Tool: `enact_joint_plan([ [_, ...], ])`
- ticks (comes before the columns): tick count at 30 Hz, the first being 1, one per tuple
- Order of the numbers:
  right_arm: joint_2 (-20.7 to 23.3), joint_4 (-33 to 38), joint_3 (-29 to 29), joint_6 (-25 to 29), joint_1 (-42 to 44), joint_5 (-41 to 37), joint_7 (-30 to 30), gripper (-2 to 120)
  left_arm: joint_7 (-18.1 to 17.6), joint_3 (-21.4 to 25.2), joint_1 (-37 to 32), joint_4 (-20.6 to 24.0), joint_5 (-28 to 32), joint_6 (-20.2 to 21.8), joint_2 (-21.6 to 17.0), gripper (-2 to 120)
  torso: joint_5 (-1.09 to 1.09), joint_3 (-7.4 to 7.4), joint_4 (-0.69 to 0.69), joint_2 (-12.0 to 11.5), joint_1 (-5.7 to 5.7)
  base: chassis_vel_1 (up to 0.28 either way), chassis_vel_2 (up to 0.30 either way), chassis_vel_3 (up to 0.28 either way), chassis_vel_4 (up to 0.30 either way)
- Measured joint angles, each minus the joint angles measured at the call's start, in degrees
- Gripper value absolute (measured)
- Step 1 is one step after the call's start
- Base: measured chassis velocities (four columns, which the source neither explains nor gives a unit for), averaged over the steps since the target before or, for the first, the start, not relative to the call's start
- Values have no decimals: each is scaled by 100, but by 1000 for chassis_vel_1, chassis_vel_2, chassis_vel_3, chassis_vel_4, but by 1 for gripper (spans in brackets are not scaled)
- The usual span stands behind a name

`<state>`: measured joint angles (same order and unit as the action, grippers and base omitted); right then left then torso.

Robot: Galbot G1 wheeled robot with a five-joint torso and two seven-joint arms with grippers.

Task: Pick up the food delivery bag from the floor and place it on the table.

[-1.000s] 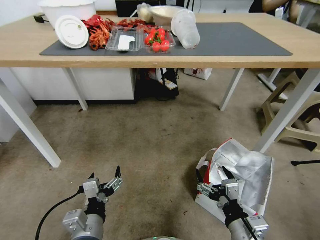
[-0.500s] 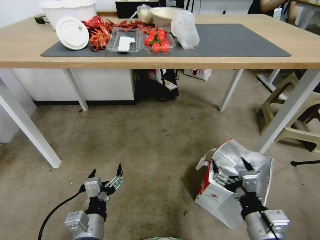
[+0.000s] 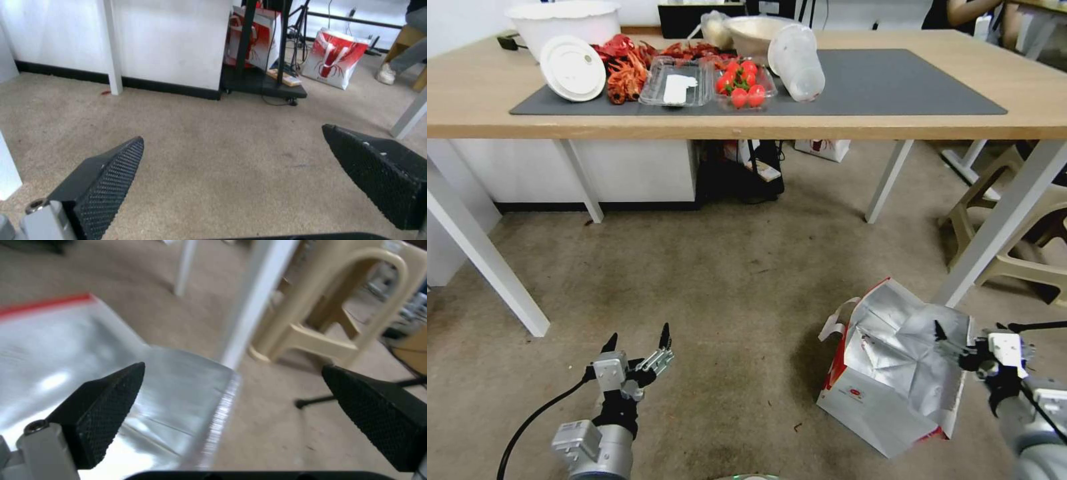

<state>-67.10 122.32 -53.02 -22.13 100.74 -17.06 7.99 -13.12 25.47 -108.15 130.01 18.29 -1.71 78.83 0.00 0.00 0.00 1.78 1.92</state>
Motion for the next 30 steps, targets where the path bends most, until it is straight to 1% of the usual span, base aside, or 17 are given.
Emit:
enact_joint_plan([
  [2,192,-310,-6,-200,-193,-103,124,100,80,-32,-24,-28,0,-110,2,100,1,0,0,2,0,0,0,0,0],
  [4,240,-389,16,-263,-262,-154,154,100,99,-38,-24,-28,1,-119,2,100,0,0,0,3,0,0,0,0,0],
  [6,366,-572,166,-453,-466,-301,231,100,123,-39,-15,-13,4,-128,-2,100,1,0,0,4,1,0,0,0,0],
  [8,410,-633,241,-521,-542,-357,267,100,125,-39,-14,-3,4,-130,-3,100,1,0,0,5,1,0,0,0,0],
  [10,507,-783,430,-749,-736,-554,380,100,126,-39,-22,7,4,-145,-2,100,1,0,0,6,1,0,0,0,0],
  [12,519,-805,454,-769,-761,-574,393,100,127,-39,-24,7,4,-149,0,100,1,0,0,6,1,0,0,0,0],
  [15,635,-1125,675,-914,-1010,-614,472,100,126,-28,-54,-38,3,-251,25,100,0,0,0,8,1,0,0,0,0],
  [16,635,-1125,675,-914,-1010,-614,472,100,126,-28,-54,-38,3,-251,25,100,0,0,0,8,1,0,0,0,0],
  [17,665,-1304,767,-909,-1098,-539,465,100,123,-18,-77,-51,3,-289,35,100,0,0,0,8,2,0,0,0,0],
  [25,591,-1737,1067,-909,-1360,-473,395,100,145,28,-136,-52,-3,-324,40,100,0,0,-1,11,1,0,0,0,0],
  [27,563,-1945,1159,-933,-1488,-311,375,91,145,23,-138,-60,-13,-380,85,100,0,0,1,12,1,0,0,0,0],
  [28,563,-1945,1159,-933,-1488,-311,375,91,145,23,-138,-60,-13,-380,85,100,0,0,1,12,1,0,0,0,0],
  [30,538,-2108,1204,-942,-1554,-225,386,84,150,-1,-162,-97,-48,-463,143,100,0,0,0,12,2,0,0,0,0],
])
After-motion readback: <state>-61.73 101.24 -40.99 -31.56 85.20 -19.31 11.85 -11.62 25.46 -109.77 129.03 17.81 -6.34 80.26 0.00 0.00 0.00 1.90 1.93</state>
